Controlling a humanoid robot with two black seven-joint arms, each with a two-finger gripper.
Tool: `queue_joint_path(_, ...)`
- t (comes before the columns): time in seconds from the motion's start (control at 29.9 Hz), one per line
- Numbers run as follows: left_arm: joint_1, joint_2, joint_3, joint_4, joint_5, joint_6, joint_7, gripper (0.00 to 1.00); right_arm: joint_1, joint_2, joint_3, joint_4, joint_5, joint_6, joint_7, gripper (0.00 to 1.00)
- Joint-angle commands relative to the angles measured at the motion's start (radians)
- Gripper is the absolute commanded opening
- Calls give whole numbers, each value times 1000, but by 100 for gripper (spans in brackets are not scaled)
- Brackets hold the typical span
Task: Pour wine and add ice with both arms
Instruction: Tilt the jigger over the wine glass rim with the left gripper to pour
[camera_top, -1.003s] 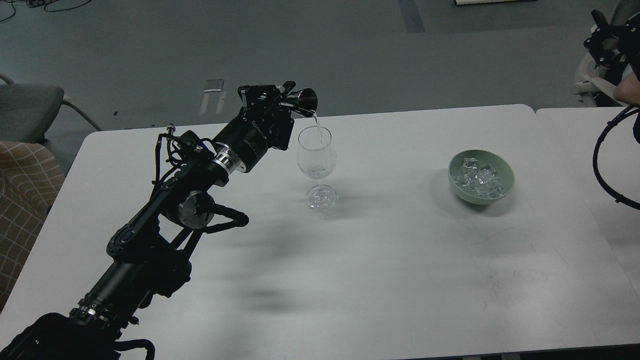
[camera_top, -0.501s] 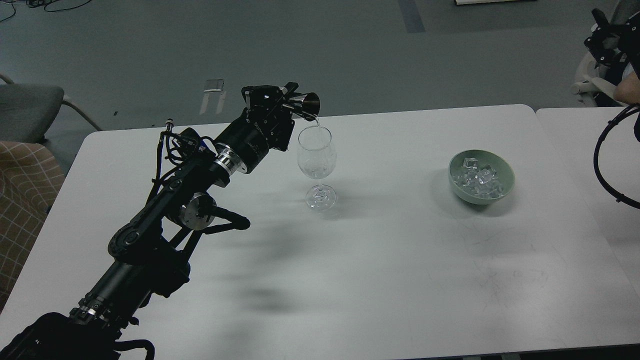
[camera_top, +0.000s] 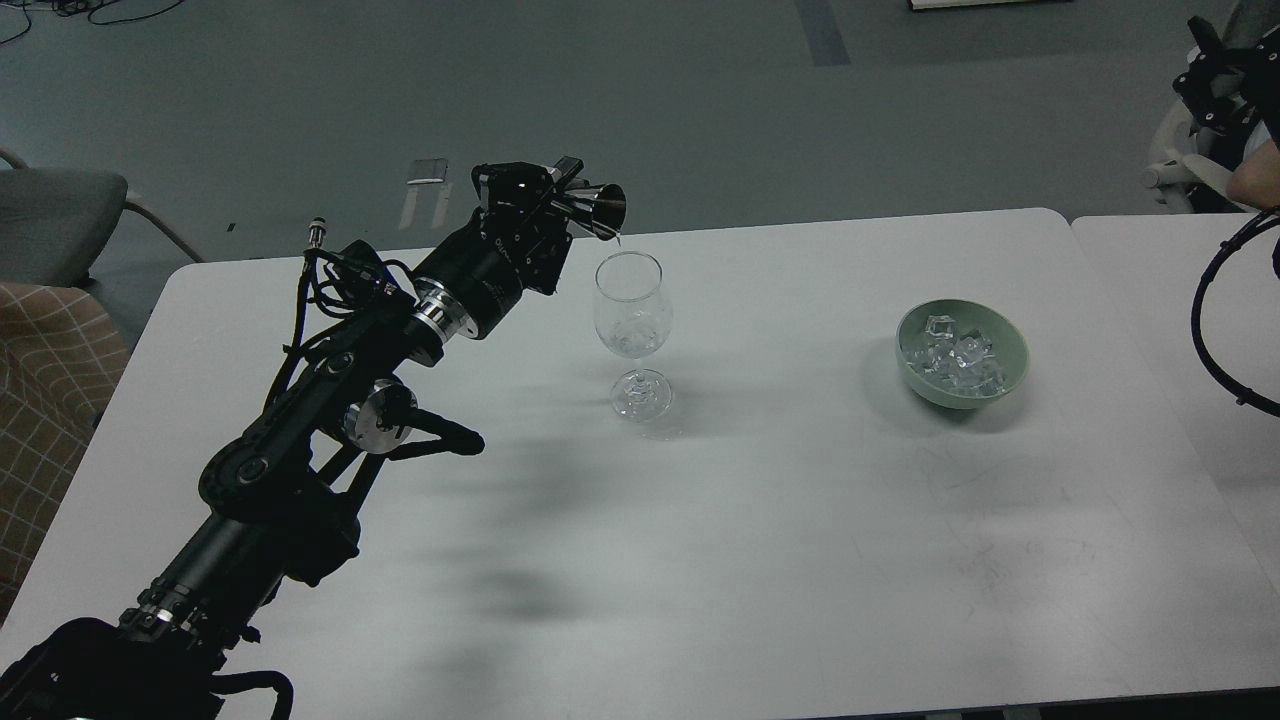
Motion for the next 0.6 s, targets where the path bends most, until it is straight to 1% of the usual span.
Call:
queue_joint_path(0.0,2,0,0,0,37,1,-18,0,0,0,0,-2,0,0,0,100)
queue_joint_path(0.23,-1,0,26,0,66,4,-19,0,0,0,0,-3,0,0,0,100)
queue_joint_path(0.57,-1,0,26,0,100,9,-23,0,0,0,0,-3,0,0,0,100)
